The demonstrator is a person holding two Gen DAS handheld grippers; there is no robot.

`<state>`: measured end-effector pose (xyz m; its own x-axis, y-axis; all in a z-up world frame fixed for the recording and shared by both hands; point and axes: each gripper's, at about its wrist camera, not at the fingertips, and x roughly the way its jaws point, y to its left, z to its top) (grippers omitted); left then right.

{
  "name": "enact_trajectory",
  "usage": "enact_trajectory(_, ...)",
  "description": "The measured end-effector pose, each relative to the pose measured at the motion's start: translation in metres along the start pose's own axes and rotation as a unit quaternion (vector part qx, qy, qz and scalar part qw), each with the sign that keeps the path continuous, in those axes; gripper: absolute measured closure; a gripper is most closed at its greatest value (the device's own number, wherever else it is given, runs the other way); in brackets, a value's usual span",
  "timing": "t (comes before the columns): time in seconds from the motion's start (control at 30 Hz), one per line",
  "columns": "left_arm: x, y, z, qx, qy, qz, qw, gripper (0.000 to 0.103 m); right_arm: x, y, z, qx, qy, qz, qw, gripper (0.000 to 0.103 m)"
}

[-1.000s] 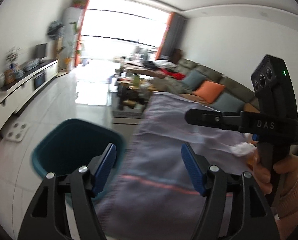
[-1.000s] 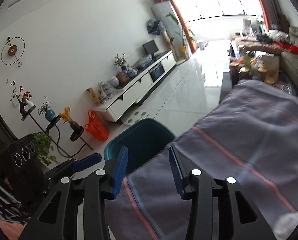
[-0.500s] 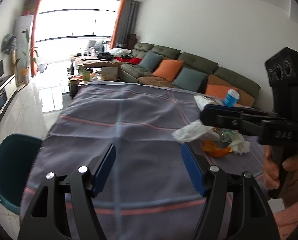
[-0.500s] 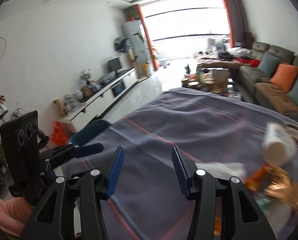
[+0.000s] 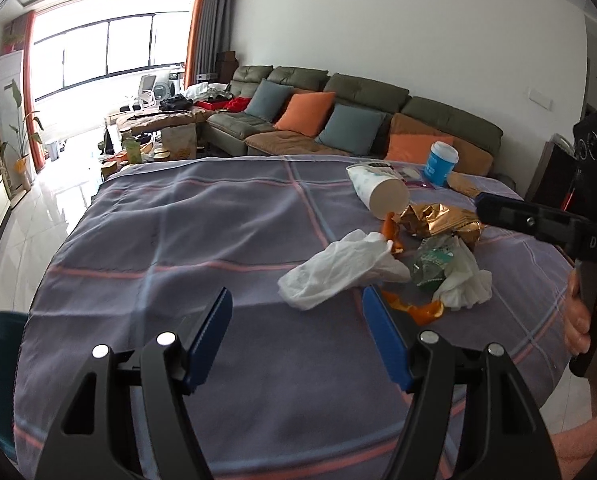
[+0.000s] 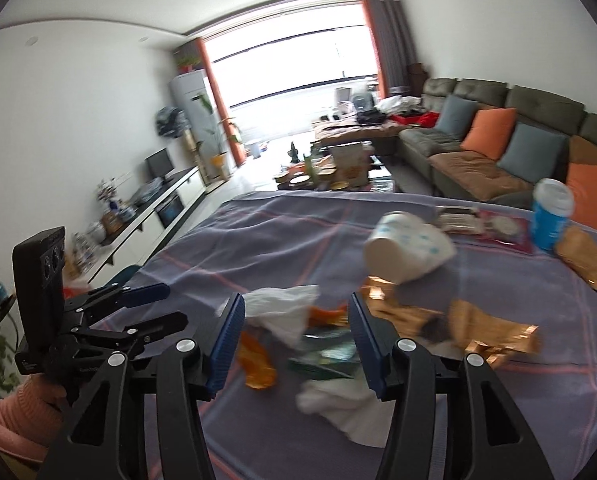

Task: Collect trash
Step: 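Return both tools to the blanket and grasp the white tissue with the left tool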

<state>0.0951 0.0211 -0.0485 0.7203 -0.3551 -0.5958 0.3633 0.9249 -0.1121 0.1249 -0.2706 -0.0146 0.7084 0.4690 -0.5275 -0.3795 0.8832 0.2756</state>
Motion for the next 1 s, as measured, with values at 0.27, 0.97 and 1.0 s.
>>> enact_trajectory(0.27,0.027,-0.011,0.013,0.021,0.028,-0.006,0.9994,0.034,-0.001,-0.038,-0.002,0.051,0.003,-0.027,0.998,0.040)
enact_trajectory(0.97,0.065,-0.022,0.019,0.032,0.092,-0.034,0.9946,0.071,0.026,-0.062,-0.015,0.118,0.032,0.020,0.992,0.064)
enact_trajectory(1.0,0.066,-0.022,0.018,0.031,0.094,-0.037,0.9943,0.078,0.026,-0.062,-0.015,0.120,0.032,0.022,0.992,0.065)
